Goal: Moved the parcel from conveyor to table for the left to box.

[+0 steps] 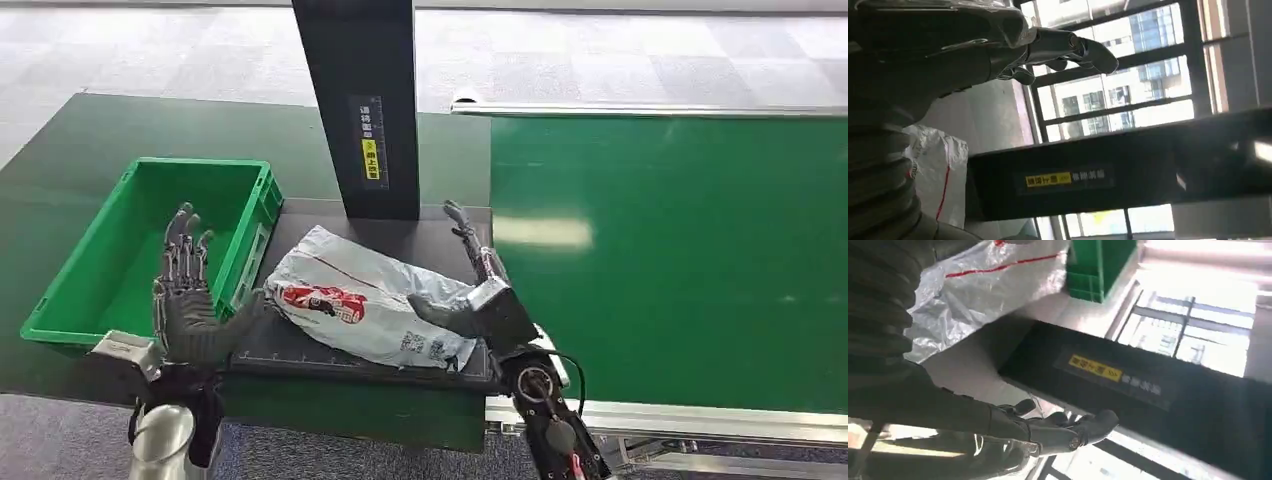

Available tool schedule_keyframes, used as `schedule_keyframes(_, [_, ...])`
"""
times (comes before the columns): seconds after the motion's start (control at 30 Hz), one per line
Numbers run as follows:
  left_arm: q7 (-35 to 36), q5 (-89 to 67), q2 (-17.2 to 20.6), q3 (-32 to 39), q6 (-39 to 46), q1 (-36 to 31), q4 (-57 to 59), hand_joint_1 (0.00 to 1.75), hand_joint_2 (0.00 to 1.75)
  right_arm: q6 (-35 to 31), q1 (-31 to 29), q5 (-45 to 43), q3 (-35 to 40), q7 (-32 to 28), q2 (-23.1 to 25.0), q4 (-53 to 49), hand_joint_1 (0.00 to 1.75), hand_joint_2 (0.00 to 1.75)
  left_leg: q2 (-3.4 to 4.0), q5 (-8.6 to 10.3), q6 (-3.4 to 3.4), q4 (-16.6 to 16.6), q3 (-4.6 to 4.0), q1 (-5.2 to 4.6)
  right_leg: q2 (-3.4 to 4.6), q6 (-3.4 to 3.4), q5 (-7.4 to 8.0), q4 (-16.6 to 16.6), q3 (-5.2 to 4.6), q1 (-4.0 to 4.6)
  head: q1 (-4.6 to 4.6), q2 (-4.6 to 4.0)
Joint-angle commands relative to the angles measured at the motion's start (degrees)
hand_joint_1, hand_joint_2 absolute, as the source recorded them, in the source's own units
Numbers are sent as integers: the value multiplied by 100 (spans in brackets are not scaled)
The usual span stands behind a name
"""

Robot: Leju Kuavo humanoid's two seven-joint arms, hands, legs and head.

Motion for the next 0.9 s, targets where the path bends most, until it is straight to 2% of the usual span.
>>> schedule_keyframes(0.03, [286, -1513, 286, -1088, -276, -738, 1009, 0, 175, 240, 558, -988, -1173, -364, -216, -966, 0, 175, -32, 6, 2, -3, -1, -2, -32, 0, -4, -4, 10, -2, -2, 0])
schedule_keyframes(0.17, [1028, -3213, 309, -1706, 516, -1378, 2399, 0, 175, 33, 683, -1031, -1615, -254, -171, -1025, 0, 175, -53, 14, 2, -8, 2, -2, -52, -2, -2, -10, 19, -3, -2, 0])
schedule_keyframes(0.33, [1681, -4701, 178, -2347, 1436, -2070, 4324, 0, 175, 45, 798, -1011, -1949, -227, -182, -911, 0, 175, -34, 8, 2, -7, 14, -5, -34, -1, -1, -8, 23, -6, -2, 0])
schedule_keyframes(0.37, [1736, -4851, 148, -2437, 1492, -2157, 4668, 0, 175, 69, 837, -1014, -1980, -227, -174, -937, 0, 175, -52, 15, 4, -14, 15, -2, -52, -1, 2, -19, 33, -3, -2, 0])
schedule_keyframes(0.5, [1985, -5283, 19, -2679, 1427, -2412, 5830, 0, 175, 119, 976, -1032, -2016, -244, -127, -1119, 0, 175, -25, 5, 3, -10, 20, -2, -26, -1, 1, -16, 28, -2, -2, 0])
schedule_keyframes(0.6, [2068, -5382, -21, -2743, 1401, -2448, 6078, 0, 175, 120, 970, -1031, -1998, -233, -137, -1155, 0, 175, -14, 2, 2, -6, 15, -2, -15, -1, 1, -9, 18, -3, -4, 0])
schedule_keyframes(0.67, [2287, -5578, -84, -2880, 1048, -2568, 6464, 0, 175, 99, 927, -1038, -1981, -246, -187, -1096, 0, 175, -12, 2, 3, -6, 15, -1, -14, -2, 3, -11, 20, -2, -4, 0])
schedule_keyframes(0.7, [2349, -5629, -94, -2917, 914, -2604, 6570, 21, 175, 76, 903, -1052, -1991, -258, -185, -1061, 0, 175, -10, 2, 3, -5, 14, -3, -10, -1, 3, -9, 18, -4, -4, 0])
schedule_keyframes(0.73, [2383, -5637, -101, -2918, 841, -2616, 6616, 157, 175, 56, 890, -1065, -1998, -265, -185, -1044, 0, 175, -17, 6, 4, -15, 24, -2, -15, -1, 6, -20, 33, -3, -4, 0])
schedule_keyframes(0.77, [2371, -5628, -101, -2906, 816, -2619, 6636, 175, 175, 39, 874, -1078, -2001, -273, -190, -1016, 0, 175, -14, 6, 5, -13, 24, -4, -15, 1, 5, -15, 36, -5, -4, 0])
schedule_keyframes(0.9, [1951, -5337, -49, -2618, 1585, -2580, 6226, 175, 175, -53, 887, -1129, -1976, -291, -211, -1032, 0, 175, -22, 7, 7, -11, 50, -6, -27, 6, 5, -12, 71, -9, 0, 0])
